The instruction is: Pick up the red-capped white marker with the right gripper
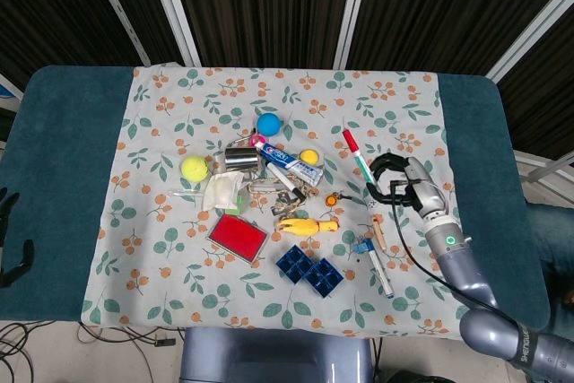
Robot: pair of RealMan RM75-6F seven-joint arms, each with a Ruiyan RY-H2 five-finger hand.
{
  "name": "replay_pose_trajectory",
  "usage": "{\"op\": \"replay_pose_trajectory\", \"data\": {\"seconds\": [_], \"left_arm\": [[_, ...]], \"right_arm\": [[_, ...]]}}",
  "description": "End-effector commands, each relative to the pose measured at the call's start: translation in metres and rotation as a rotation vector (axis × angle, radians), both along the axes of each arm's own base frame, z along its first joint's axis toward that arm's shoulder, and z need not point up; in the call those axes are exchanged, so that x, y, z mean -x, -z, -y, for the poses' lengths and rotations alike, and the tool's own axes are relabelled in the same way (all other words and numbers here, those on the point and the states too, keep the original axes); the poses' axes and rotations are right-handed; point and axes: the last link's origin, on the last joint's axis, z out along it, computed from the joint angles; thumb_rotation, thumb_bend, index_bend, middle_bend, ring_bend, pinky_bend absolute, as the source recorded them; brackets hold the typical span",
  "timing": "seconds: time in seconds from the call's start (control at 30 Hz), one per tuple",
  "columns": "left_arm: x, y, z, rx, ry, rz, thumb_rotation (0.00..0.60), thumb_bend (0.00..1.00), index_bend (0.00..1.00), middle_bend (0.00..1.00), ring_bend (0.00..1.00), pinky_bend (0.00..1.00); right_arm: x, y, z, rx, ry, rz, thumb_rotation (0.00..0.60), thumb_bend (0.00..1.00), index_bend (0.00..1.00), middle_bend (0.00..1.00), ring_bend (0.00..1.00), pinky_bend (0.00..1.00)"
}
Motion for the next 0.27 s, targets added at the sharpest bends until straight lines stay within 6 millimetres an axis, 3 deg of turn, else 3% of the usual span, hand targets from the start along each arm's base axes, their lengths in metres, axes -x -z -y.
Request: {"op": "replay_pose_trajectory", "data": {"seconds": [0.03,0.27], "left_arm": [[0.000,0.000,0.000,-0.001,0.000,0.003,0.600,0.49,0.00,0.00,0.06,0.07],[0.000,0.000,0.000,-0.001,0.001,0.002,0.600,0.49,0.00,0.00,0.06,0.07]], "right_arm": [[-0.011,-0.029,-0.013,-0.071,-0.044,0.203,0.600,0.46,0.55,0.60,0.31,0.21],[-0.008,-0.055,-0.016,-0.092,-0.069,0.366,0.600,0.46,0.55,0.60,0.31,0.21]]}}
